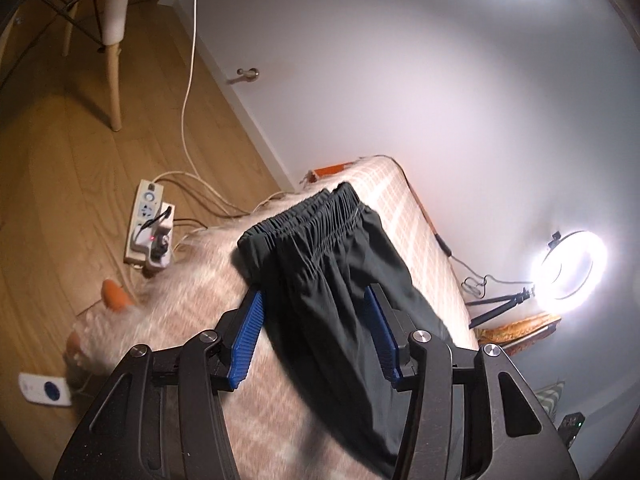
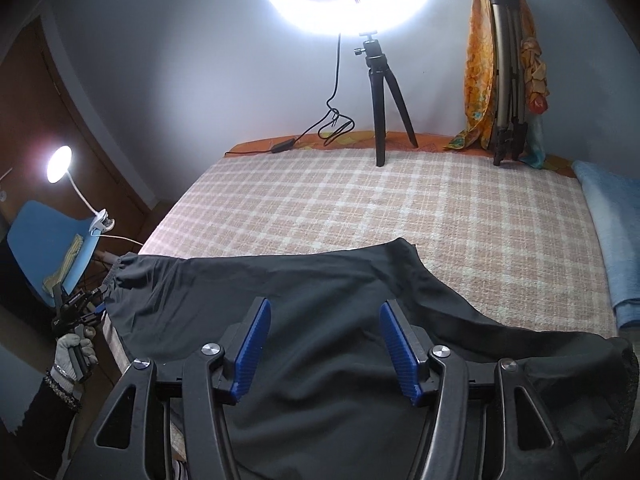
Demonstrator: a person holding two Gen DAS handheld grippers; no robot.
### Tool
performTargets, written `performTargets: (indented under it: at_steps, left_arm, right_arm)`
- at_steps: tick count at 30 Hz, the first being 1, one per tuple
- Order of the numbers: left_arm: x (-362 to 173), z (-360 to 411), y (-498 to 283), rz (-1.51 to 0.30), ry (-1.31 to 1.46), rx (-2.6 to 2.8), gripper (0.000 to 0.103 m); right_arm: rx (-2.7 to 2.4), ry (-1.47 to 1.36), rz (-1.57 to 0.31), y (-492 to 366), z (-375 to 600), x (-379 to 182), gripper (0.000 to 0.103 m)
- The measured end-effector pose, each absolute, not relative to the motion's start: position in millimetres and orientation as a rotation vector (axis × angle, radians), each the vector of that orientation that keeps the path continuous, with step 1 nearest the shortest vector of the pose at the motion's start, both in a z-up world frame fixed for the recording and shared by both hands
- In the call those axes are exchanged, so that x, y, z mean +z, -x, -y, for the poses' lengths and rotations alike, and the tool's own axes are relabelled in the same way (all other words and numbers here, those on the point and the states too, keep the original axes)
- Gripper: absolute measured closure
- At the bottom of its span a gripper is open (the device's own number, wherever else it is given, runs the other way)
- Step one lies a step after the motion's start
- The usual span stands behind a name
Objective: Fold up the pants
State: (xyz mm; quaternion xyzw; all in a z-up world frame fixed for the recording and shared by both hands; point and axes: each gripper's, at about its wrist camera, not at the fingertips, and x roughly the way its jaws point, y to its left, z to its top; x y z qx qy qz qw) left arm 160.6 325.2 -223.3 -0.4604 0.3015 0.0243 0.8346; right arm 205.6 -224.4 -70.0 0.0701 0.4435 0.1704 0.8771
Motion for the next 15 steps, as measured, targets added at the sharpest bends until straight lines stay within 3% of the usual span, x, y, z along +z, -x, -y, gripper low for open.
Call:
performTargets:
  at_steps: [12, 15]
  left_arm:
    - [-223, -334, -164, -0.592, 0.967, 0.089, 0.053]
    - [-221, -334, -174, -0.588, 0.990, 0.087, 0.044]
  right_arm:
    - [0.362, -0.133, -0.965, -207, 210, -82, 0.043]
    - [0.356, -0.147, -0.969, -209, 209, -84, 0.043]
